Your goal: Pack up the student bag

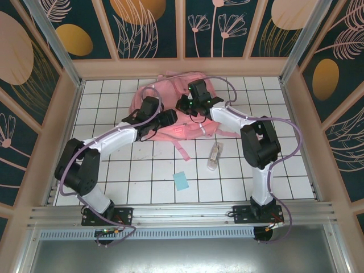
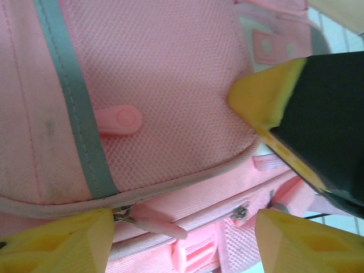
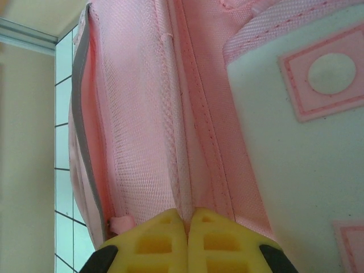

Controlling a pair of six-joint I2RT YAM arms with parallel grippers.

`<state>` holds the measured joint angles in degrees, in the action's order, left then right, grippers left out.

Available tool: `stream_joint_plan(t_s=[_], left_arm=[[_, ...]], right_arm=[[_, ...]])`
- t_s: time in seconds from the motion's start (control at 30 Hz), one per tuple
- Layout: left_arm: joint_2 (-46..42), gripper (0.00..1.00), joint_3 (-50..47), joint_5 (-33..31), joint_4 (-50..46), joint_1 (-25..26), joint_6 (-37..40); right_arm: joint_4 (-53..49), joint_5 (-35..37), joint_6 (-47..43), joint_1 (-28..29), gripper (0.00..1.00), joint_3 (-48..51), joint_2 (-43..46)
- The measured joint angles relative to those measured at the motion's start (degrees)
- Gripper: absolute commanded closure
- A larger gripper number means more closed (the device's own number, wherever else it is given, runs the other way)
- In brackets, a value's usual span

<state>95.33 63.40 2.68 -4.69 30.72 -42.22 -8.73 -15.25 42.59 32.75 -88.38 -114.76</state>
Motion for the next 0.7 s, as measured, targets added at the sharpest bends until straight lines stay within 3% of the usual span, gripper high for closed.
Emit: stream_joint_plan(t_s=[0.17,0.47,0.7], left_arm=[[1.6,0.46,1.8,-3.3,-2.6,0.6,1.1],[8.3,0.45,4.2,-8.7,-5.6,2.2,2.2],[8.8,0.74,4.4,-11.7,-7.0,2.4,3.6]], right_arm=[[1.0,0.2,1.3,0.1,1.00,0.2,0.0],[2.5,1.0,1.9,1.1,1.00,1.4,0.0],[3.5,1.5,1.9,1.1,1.00,2.3,0.1]])
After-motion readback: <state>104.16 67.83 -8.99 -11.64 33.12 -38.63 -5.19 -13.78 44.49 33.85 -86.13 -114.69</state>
